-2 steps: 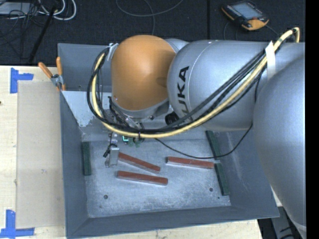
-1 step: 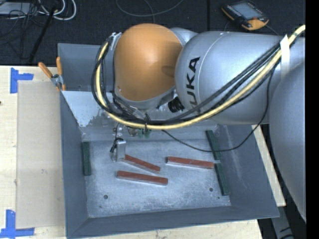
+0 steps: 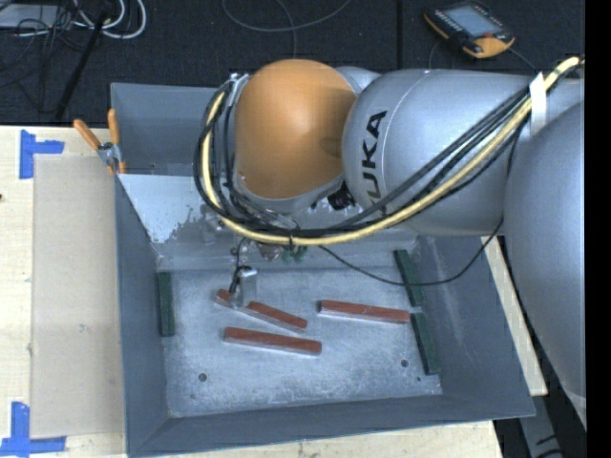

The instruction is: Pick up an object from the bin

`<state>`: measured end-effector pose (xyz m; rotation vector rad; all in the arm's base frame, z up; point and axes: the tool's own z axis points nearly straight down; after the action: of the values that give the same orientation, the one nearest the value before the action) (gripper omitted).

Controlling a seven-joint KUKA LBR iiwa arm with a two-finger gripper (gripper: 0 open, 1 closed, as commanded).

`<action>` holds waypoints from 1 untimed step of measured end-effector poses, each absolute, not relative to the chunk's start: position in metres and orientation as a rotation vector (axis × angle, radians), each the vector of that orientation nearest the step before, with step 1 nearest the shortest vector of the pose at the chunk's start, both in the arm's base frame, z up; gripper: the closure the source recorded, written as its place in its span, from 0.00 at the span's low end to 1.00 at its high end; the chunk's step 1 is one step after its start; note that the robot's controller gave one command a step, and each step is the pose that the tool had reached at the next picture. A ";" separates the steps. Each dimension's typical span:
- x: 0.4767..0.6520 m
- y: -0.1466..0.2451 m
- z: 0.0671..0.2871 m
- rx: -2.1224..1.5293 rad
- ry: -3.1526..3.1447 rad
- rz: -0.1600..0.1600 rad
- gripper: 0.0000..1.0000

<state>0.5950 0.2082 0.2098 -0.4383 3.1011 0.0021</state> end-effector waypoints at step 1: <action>0.590 0.149 0.150 -0.245 3.131 0.002 0.00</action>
Offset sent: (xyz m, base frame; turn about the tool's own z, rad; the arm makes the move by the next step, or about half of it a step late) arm -0.0157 -0.0113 -0.0992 0.0909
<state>0.5899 0.1489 0.1505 -0.2455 3.1311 0.0018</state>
